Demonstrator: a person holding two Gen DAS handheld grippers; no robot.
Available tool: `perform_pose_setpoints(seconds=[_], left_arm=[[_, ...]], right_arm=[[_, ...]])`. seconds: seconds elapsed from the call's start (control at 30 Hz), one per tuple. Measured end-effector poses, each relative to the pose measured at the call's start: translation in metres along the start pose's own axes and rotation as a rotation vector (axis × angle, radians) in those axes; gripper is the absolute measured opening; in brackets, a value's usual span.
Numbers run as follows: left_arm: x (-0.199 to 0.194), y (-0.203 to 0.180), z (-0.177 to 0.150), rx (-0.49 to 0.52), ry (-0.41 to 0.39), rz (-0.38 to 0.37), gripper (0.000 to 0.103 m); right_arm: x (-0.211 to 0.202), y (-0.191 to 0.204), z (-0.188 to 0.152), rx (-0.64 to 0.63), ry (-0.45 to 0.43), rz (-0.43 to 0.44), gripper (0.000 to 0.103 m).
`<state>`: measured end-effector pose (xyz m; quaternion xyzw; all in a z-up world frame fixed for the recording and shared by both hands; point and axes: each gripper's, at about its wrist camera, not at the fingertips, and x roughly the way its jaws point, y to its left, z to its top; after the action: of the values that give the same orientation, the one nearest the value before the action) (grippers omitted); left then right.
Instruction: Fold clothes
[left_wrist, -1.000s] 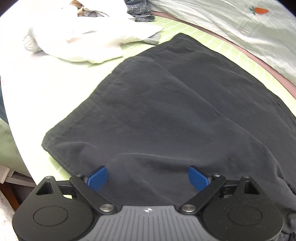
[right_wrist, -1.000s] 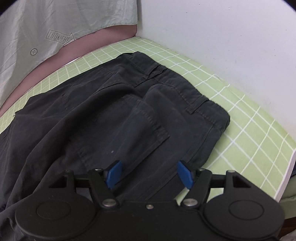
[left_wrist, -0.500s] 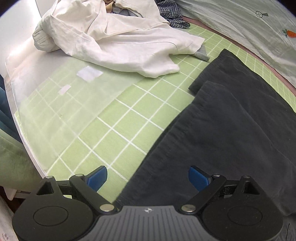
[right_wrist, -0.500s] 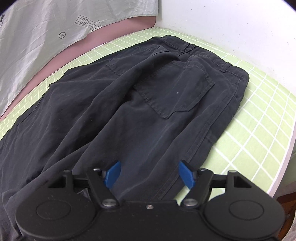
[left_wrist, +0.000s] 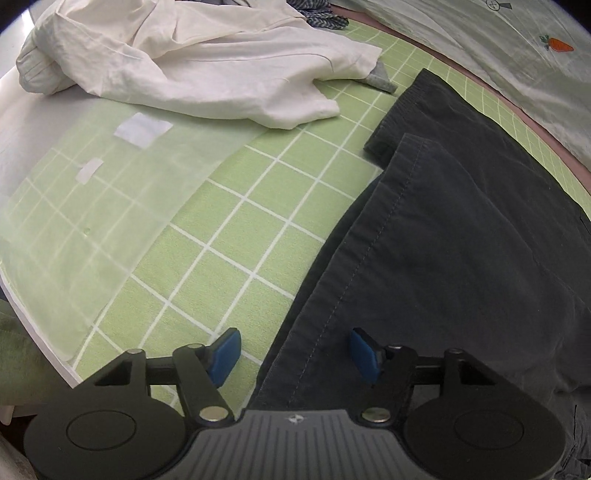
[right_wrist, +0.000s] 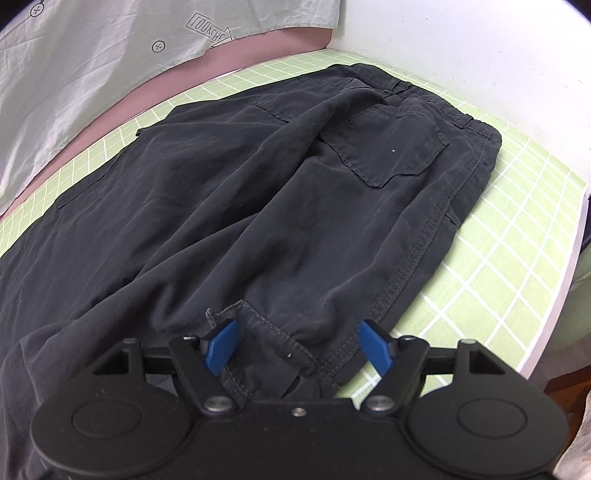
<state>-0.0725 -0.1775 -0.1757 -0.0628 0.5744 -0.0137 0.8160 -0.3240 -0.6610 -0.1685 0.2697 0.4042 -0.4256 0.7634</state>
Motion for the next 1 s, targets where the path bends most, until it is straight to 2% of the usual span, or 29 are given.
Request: perform_pose_setpoints(seconds=[0.03, 0.1, 0.17, 0.23, 0.27, 0.57, 0.63, 0.77, 0.83, 0.9, 0.97, 1.0], left_arm=[[0.000, -0.002, -0.001, 0.014, 0.000, 0.002, 0.049], [-0.001, -0.006, -0.004, 0.047, -0.009, 0.027, 0.027], [-0.002, -0.006, -0.005, 0.056, -0.021, 0.035, 0.024], [-0.007, -0.003, -0.005, 0.046, -0.042, 0.046, 0.006], [-0.010, -0.001, -0.005, 0.041, -0.049, 0.047, 0.003], [-0.026, 0.028, -0.020, -0.115, -0.016, 0.089, 0.003], [-0.023, 0.032, -0.026, -0.098, 0.002, 0.096, 0.003], [-0.030, 0.029, -0.020, -0.059, -0.045, 0.076, 0.008], [-0.035, 0.027, -0.013, -0.049, -0.072, 0.067, 0.014], [-0.040, 0.025, -0.005, -0.039, -0.098, 0.059, 0.027], [-0.042, 0.020, 0.005, -0.025, -0.128, 0.047, 0.032], [-0.041, 0.014, 0.011, -0.015, -0.140, 0.039, 0.038]], right_arm=[[-0.002, 0.000, -0.001, 0.002, -0.001, -0.004, 0.074], [-0.004, 0.000, -0.002, 0.005, 0.000, -0.011, 0.074], [-0.004, -0.001, -0.003, 0.011, 0.004, -0.014, 0.074], [-0.004, -0.002, -0.005, 0.019, 0.008, -0.015, 0.074], [-0.004, -0.002, -0.005, 0.021, 0.009, -0.016, 0.074], [-0.007, -0.007, -0.005, 0.028, 0.003, -0.014, 0.074], [-0.007, -0.012, -0.004, 0.027, 0.002, -0.012, 0.074], [-0.003, -0.022, -0.002, 0.031, 0.006, 0.003, 0.076], [0.000, -0.025, 0.001, 0.031, 0.006, 0.007, 0.076], [0.001, -0.027, 0.003, 0.031, -0.001, 0.007, 0.076], [0.001, -0.028, 0.005, 0.032, -0.007, -0.001, 0.076], [0.003, -0.029, 0.006, 0.035, -0.009, -0.006, 0.076]])
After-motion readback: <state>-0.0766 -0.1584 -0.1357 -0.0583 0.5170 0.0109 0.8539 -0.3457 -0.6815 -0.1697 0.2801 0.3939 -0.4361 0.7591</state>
